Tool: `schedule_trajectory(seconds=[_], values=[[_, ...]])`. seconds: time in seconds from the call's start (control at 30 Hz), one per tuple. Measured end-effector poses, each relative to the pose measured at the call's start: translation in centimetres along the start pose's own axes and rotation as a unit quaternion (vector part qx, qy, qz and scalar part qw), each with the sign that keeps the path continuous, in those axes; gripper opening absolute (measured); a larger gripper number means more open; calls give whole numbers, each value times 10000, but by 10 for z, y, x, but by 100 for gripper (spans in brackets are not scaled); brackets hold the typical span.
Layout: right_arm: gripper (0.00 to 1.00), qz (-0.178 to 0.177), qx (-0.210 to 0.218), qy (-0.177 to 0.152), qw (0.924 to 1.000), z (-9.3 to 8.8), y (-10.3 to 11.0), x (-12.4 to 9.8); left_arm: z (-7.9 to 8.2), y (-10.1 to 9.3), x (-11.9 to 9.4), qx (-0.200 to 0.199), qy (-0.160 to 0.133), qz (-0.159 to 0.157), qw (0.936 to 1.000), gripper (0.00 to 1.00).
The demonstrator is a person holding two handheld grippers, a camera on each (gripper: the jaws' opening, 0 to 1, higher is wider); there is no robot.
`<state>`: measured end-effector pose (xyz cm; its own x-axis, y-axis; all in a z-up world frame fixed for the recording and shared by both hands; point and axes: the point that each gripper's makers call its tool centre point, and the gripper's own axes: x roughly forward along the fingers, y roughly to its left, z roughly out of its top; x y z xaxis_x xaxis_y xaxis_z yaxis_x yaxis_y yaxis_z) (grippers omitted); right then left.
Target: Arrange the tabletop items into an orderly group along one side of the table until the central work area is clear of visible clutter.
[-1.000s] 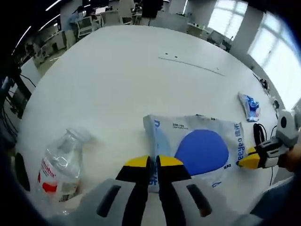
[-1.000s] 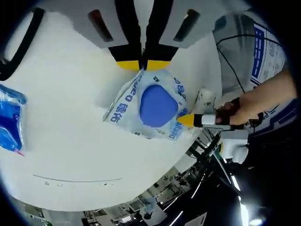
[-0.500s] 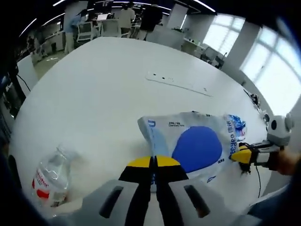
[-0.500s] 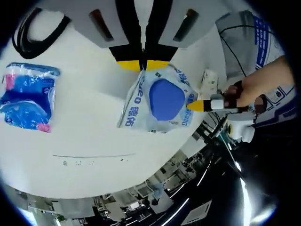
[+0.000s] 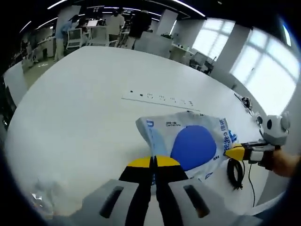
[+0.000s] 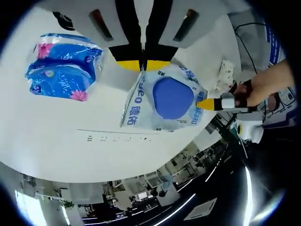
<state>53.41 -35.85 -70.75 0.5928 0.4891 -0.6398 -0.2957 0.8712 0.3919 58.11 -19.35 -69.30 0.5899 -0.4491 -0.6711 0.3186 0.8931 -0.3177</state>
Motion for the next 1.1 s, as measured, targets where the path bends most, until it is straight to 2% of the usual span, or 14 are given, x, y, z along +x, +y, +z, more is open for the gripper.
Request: schedule_trajectory(seconds=[0.17,0.4,0.83,1.1], values=[[0,-97,72,-1,9999,5,-10,2,5,-4,9,45,49,-55,10000,0],[0,-165,98,88,9998,1,-17,7,4,-4,18,45,171,-36,9998,0],[0,-271,178,431,9985,-20,-32,18,-16,-1,43,95,565,33,9984,0],[0,-280,246,562,9977,-30,-37,24,-26,3,51,230,698,148,9972,0]])
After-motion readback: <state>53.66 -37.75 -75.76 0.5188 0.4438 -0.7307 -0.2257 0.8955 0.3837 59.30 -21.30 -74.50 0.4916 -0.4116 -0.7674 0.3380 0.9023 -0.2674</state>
